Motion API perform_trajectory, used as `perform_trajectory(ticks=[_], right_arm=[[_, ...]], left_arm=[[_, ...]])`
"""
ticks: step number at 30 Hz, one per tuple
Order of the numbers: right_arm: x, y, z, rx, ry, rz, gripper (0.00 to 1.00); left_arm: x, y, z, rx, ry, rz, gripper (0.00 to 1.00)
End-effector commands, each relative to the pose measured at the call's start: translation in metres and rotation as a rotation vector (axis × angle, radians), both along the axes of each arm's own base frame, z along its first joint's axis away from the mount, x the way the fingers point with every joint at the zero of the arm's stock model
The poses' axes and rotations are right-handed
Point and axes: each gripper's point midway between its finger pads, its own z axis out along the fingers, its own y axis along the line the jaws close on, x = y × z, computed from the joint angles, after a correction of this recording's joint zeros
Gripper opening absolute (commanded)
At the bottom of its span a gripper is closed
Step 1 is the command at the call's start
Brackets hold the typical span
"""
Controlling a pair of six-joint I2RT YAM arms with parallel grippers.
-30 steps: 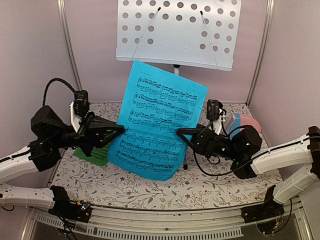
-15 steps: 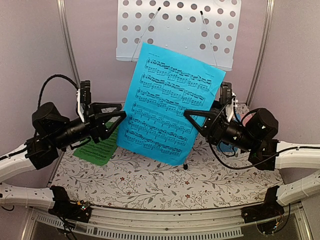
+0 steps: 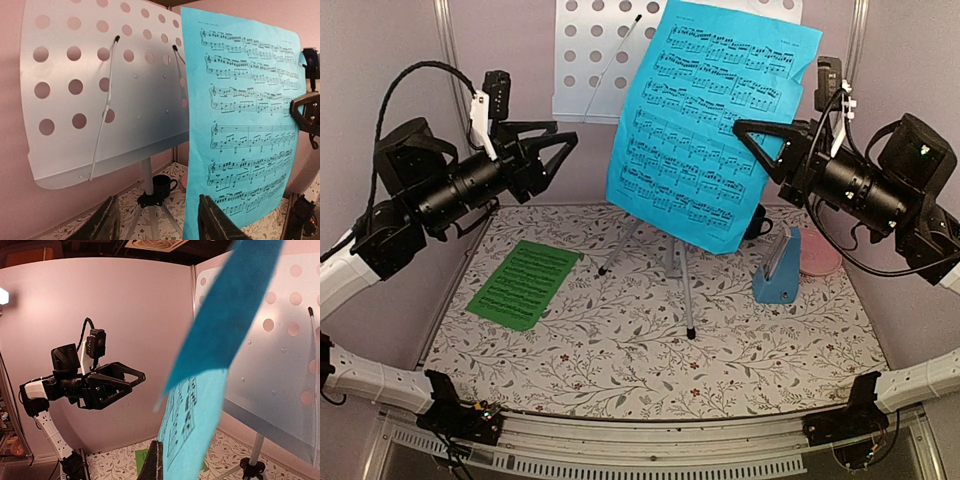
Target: Set up the instrument practice props
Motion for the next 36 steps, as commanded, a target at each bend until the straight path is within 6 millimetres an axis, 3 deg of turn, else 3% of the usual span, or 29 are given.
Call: perform_trajectory(ticks=[1, 6, 10, 16, 22, 29, 36], right_arm=[[0.013, -0.012, 0.01, -0.087, -0.031, -0.117, 0.0], [0.039, -0.015, 0.033, -0.105, -0.054, -0.251, 0.0], [0.058, -0.022, 0.053, -0.075, -0.057, -0.336, 0.0], [0.082, -0.031, 0.066, -0.036, -0.061, -0.406, 0.0], [0.103, -0.042, 0.075, -0.009, -0.073, -0.43, 0.0], [0.123, -0.052, 0.086, 0.001, -0.105, -0.49, 0.0], [0.135, -0.056, 0.09, 0.005, -0.131, -0.521, 0.0]], left_arm=[[0.014, 0.01, 0.034, 0.054, -0.096, 0.14, 0.54], [0.038, 0.0, 0.065, 0.081, -0.127, 0.219, 0.54], [0.062, -0.021, 0.069, 0.137, -0.102, 0.241, 0.5], [0.086, -0.038, 0.089, 0.144, -0.132, 0.265, 0.48], [0.117, -0.045, 0.091, 0.176, -0.123, 0.321, 0.42], [0.128, -0.046, 0.094, 0.172, -0.145, 0.349, 0.3], [0.14, -0.047, 0.091, 0.183, -0.143, 0.369, 0.28]])
